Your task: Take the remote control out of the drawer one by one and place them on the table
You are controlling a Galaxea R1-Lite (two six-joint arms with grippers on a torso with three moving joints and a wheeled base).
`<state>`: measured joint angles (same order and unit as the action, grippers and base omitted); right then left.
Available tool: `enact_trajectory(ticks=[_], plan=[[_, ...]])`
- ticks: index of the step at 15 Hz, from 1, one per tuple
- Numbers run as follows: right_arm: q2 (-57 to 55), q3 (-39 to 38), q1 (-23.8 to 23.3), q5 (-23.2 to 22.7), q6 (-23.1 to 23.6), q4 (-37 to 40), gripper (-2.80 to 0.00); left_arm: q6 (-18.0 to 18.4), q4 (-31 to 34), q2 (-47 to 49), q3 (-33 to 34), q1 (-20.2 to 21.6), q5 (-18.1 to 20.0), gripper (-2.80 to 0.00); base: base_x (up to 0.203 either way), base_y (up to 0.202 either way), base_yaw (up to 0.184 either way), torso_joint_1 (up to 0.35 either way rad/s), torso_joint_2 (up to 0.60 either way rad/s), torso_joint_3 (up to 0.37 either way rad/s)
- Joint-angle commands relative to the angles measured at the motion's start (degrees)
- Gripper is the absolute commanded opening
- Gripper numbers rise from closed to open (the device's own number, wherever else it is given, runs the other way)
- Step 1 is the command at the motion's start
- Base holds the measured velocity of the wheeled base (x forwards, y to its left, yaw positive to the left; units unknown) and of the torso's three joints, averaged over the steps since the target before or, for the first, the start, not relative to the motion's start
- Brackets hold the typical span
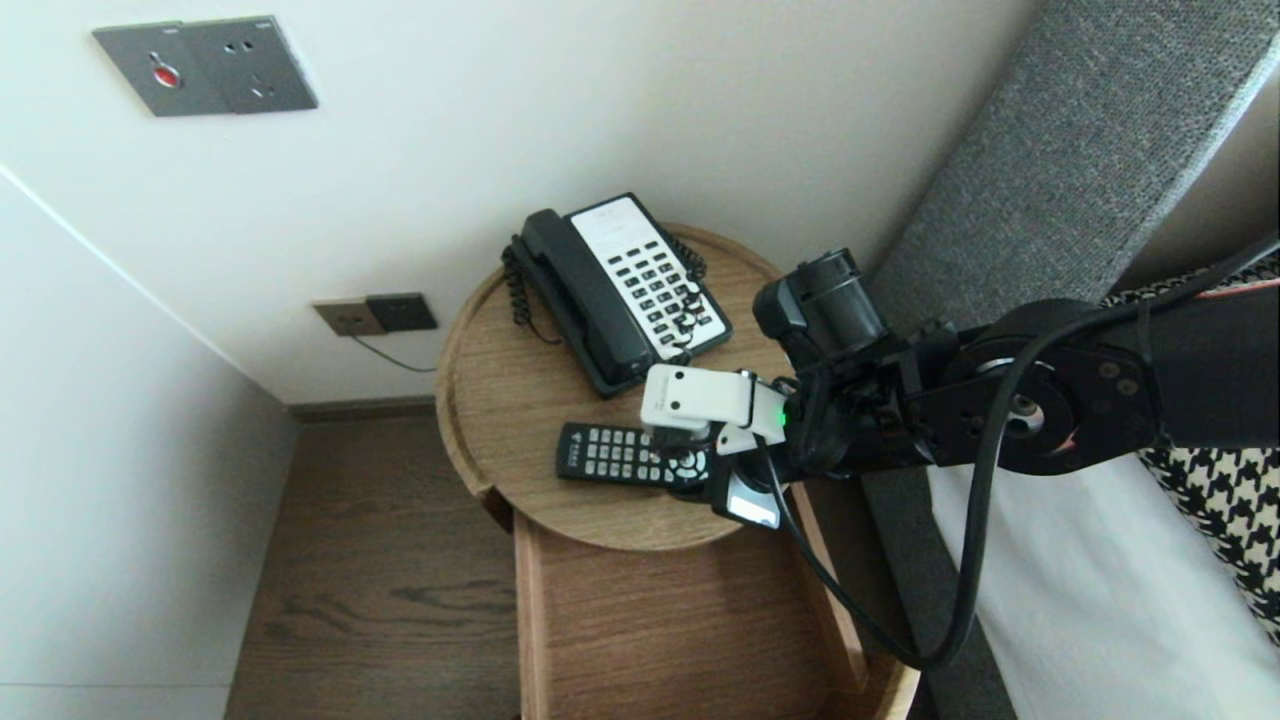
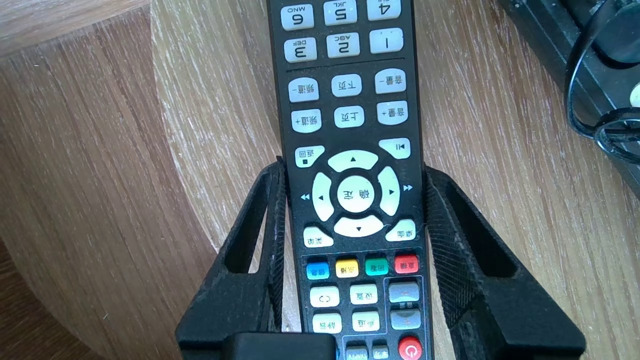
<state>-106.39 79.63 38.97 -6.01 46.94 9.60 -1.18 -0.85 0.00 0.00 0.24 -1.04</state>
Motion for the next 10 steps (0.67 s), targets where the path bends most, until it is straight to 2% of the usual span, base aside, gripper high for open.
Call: enact_trajectory(ticks=[1, 7, 10], plan=[[0.0, 0.4, 0.1, -0.1, 0.3, 0.1, -2.80, 0.0, 0.0, -0.1, 0.0, 0.0, 0.0, -2.80, 0.000, 0.000, 0.000, 0.000, 0.00, 0.000], [-0.4, 1.1, 0.1, -0.1, 0.1, 0.8, -2.80, 0.0, 0.0, -0.1, 0.0, 0.0, 0.0, -2.80, 0.000, 0.000, 0.000, 0.000, 0.00, 0.000], [-0.5, 3.2, 0.1, -0.3, -2.1, 6.0, -2.80, 0.0, 0.0, -0.1, 0.0, 0.0, 0.0, -2.80, 0.000, 0.000, 0.000, 0.000, 0.00, 0.000]])
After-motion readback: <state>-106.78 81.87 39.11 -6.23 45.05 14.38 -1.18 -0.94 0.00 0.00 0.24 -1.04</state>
